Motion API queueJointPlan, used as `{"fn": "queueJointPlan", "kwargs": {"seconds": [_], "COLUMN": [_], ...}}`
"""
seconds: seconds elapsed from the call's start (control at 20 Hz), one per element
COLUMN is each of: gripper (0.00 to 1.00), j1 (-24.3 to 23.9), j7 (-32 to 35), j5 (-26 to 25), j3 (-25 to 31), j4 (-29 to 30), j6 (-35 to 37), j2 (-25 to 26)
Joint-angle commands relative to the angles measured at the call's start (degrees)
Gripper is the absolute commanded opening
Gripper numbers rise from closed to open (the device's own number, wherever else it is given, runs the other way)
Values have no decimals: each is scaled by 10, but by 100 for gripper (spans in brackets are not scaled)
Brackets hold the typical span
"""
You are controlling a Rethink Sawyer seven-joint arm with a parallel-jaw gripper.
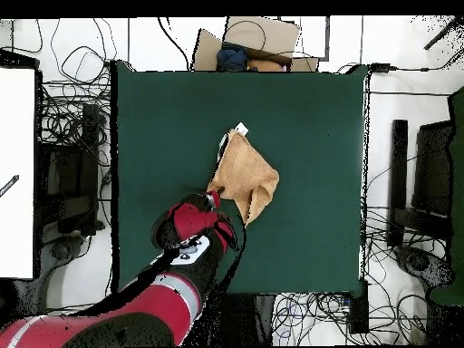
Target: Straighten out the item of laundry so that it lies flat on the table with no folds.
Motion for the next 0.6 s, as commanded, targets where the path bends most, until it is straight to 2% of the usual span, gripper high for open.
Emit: {"fn": "queueJointPlan", "kwargs": {"seconds": [0.05, 0.6], "gripper": [100, 100], "j1": [-46, -47], "j7": [68, 78], "j5": [6, 11], "j3": [34, 35], "j4": [-101, -83], "j6": [-18, -4], "j2": [78, 71]}}
